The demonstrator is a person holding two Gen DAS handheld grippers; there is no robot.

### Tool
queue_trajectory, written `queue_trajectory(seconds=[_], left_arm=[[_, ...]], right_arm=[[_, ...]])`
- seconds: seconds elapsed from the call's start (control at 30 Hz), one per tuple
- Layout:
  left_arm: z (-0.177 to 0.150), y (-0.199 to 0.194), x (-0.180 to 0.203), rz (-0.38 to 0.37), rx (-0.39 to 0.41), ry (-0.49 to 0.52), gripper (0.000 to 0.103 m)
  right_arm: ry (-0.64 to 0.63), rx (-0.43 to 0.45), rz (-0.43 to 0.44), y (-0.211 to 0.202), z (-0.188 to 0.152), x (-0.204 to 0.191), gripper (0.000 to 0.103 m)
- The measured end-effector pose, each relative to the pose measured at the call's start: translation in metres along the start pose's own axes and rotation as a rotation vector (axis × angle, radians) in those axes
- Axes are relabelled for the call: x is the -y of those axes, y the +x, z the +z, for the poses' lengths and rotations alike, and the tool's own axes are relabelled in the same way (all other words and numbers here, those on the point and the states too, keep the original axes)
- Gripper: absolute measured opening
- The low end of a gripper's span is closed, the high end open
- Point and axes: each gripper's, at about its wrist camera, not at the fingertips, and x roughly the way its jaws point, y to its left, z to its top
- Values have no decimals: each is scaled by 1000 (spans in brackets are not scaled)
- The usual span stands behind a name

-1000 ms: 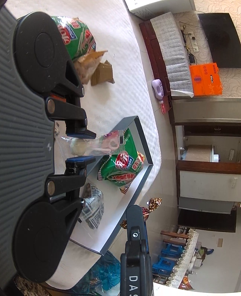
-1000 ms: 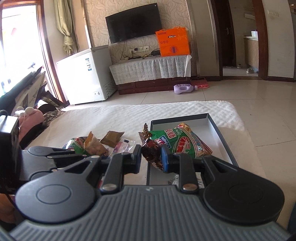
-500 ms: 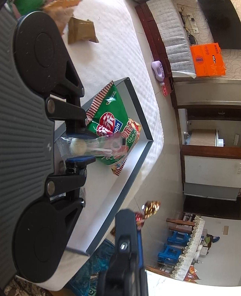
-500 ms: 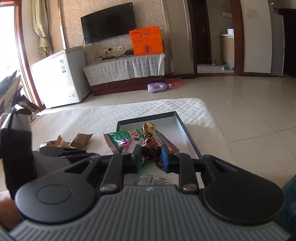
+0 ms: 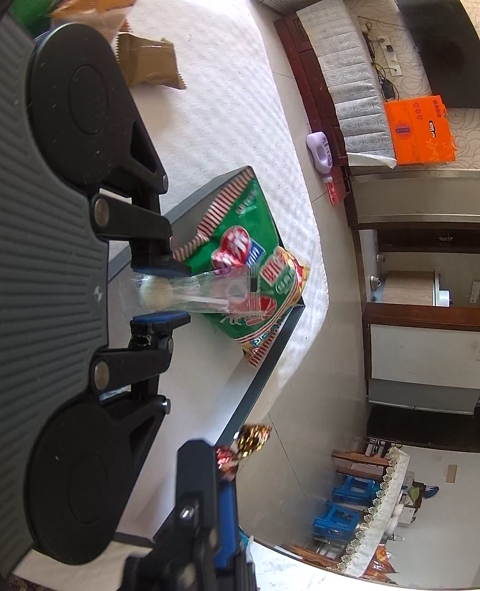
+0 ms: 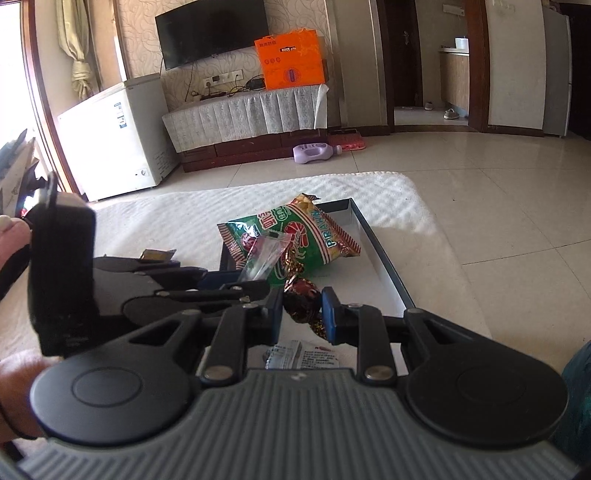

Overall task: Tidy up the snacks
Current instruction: 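Open the left tool to drop the pink-capped packet into the box while the right tool releases the brown candy, then move both tools back from the box toward the snacks on the bed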

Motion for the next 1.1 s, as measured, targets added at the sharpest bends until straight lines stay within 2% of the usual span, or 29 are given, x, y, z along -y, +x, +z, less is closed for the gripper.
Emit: queue_trajectory(seconds=[0.2, 0.5, 0.7, 0.83, 0.87, 0.9, 0.97, 1.0, 1.07, 1.1], left_arm=[[-13, -31, 9, -2, 29, 43, 24], [-35, -79, 2, 7, 34, 33, 23], [-46, -78, 1, 20, 2, 43, 23], [-44, -74, 2, 10, 3, 29, 23], [-42, -74, 3, 1, 6, 22, 23], [-41, -73, 4, -7, 8, 18, 23], [-40, -74, 8, -14, 14, 21, 27], [-40, -74, 11, -17, 18, 26, 30], [-41, -75, 14, -12, 25, 29, 43], [-42, -77, 16, -13, 31, 27, 45]], right_arm=[[18, -3, -15, 5, 0, -3, 26], [45, -45, -36, 20, -6, -9, 26], [40, -74, -112, 29, -10, -14, 27], [44, -68, -123, 27, -10, -13, 28], [54, -61, -122, 25, -10, -11, 34], [63, -54, -119, 25, -9, -11, 45], [69, -37, -109, 22, -8, -14, 55], [61, -24, -99, 20, -7, -17, 55], [40, -1, -91, 17, -5, -20, 55], [33, 10, -93, 15, -4, -21, 55]])
